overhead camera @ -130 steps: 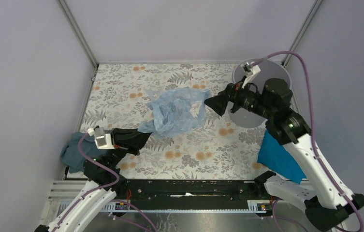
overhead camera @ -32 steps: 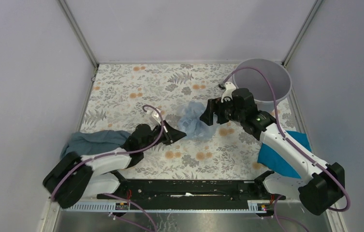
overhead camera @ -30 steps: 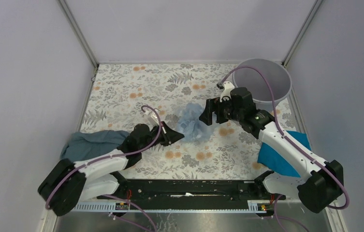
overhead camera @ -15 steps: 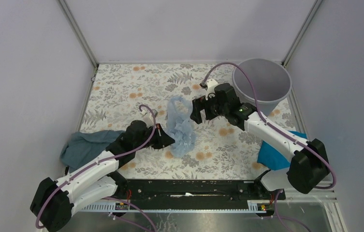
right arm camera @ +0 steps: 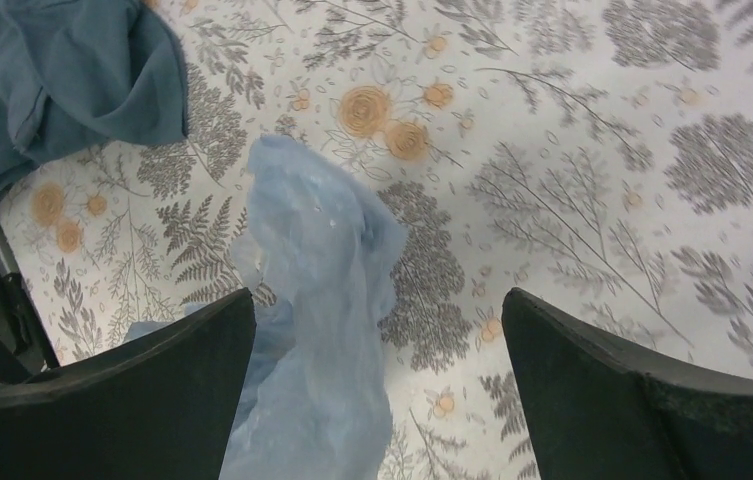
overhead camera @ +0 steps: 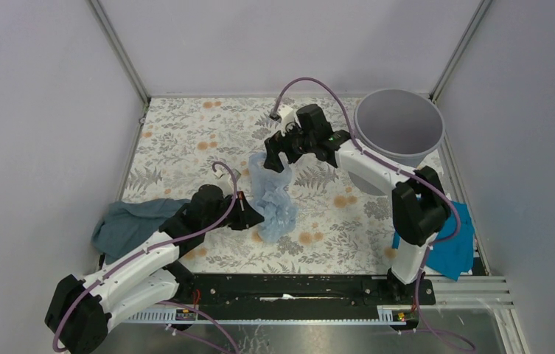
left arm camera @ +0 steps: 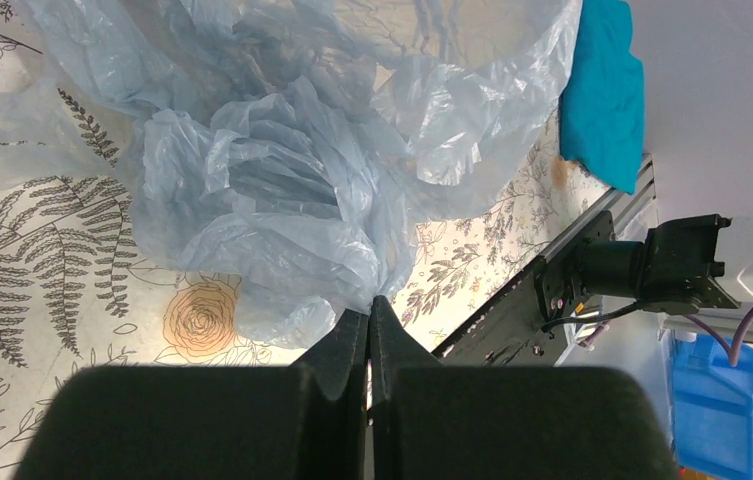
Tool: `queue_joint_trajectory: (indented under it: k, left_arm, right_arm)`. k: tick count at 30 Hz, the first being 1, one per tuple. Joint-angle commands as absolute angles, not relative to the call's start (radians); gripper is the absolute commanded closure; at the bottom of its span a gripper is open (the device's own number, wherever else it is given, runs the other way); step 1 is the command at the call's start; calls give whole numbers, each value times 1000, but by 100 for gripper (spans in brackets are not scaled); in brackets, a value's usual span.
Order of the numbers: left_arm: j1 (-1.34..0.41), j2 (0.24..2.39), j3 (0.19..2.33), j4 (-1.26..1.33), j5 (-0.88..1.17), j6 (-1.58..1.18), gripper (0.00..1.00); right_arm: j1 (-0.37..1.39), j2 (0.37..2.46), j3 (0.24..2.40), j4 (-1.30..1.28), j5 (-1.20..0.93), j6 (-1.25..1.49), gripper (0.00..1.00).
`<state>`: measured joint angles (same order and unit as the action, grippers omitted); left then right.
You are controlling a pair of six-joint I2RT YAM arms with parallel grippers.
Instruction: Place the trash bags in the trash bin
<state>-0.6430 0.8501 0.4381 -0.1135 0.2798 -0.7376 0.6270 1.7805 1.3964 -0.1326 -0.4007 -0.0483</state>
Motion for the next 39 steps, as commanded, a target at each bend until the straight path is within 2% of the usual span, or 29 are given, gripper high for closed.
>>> queue_joint_trajectory:
  k: [1, 3, 4, 5, 6, 7, 8, 10, 12, 15, 17, 19, 21, 23, 24, 26, 28, 31, 33, 35, 37, 39]
  left_arm:
    - [-637, 836, 456, -108, 280, -714, 100]
    - [-637, 835, 459, -123, 269, -707, 100]
    - [-636, 834, 465, -135, 258, -706, 100]
    - [-633, 837, 476, -156, 237, -708, 100]
    - [-629, 841, 493, -184, 193, -714, 100]
    - [-615, 854, 526, -235, 164, -725, 100]
    - [-593, 872, 571, -297, 92, -738, 100]
    - [-501, 946, 695, -411, 45, -749, 100]
    - [-365, 1088, 865, -477, 99, -731, 100]
    - [-231, 1332, 1206, -572, 101, -690, 100]
    - [-191, 1454, 1526, -646, 104, -636, 100]
    - [-195, 1471, 1741, -665, 92, -589, 100]
    - [-226, 1388, 1828, -594, 83, -539, 100]
    - [-317, 1236, 1760, -437, 84, -465, 100]
    - [-342, 1154, 1671, -347, 92, -450, 100]
    - [-350, 1020, 1457, -237, 82, -471, 100]
    - [-349, 990, 1263, -306, 19, -491, 100]
    - [-321, 1068, 990, -484, -34, -537, 100]
    - [-284, 1078, 851, -503, -6, -553, 100]
    - [-281, 1035, 882, -486, -5, -520, 100]
    - [-279, 1033, 1036, -480, -9, -473, 100]
    - [-280, 1097, 1291, -509, 81, -403, 100]
  right_arm:
    - [643, 1883, 1549, -180, -549, -133, 1]
    - [647, 1938, 1593, -183, -511, -95, 8]
    - [647, 1966, 1617, -179, -501, -76, 17]
    - [648, 1992, 1644, -184, -471, -55, 31]
    - [649, 2013, 1680, -194, -415, -19, 75]
    - [648, 2027, 1717, -203, -303, 37, 94]
    - [648, 2032, 1756, -231, -156, 99, 100]
    - [644, 2009, 1797, -253, 155, 202, 100]
    - [627, 1981, 1824, -238, 275, 245, 100]
    - [607, 2042, 2025, -329, 294, 231, 100]
    - [604, 2123, 2286, -498, 319, 193, 100]
    - [617, 2099, 2491, -601, 295, 142, 100]
    - [661, 1955, 2476, -552, 211, 49, 100]
    - [758, 1744, 2243, -372, 195, -90, 100]
    - [799, 1634, 2000, -240, 170, -143, 100]
    - [813, 1460, 1656, 23, 127, -82, 100]
    - [807, 1389, 1404, 160, 175, -30, 100]
    - [807, 1414, 1156, 210, 189, 117, 100]
    - [807, 1454, 1095, 177, 167, 206, 100]
    - [806, 1477, 1105, 144, 200, 226, 100]
    - [805, 1502, 1248, 52, 234, 172, 100]
    - [805, 1533, 1468, -62, 243, 113, 100]
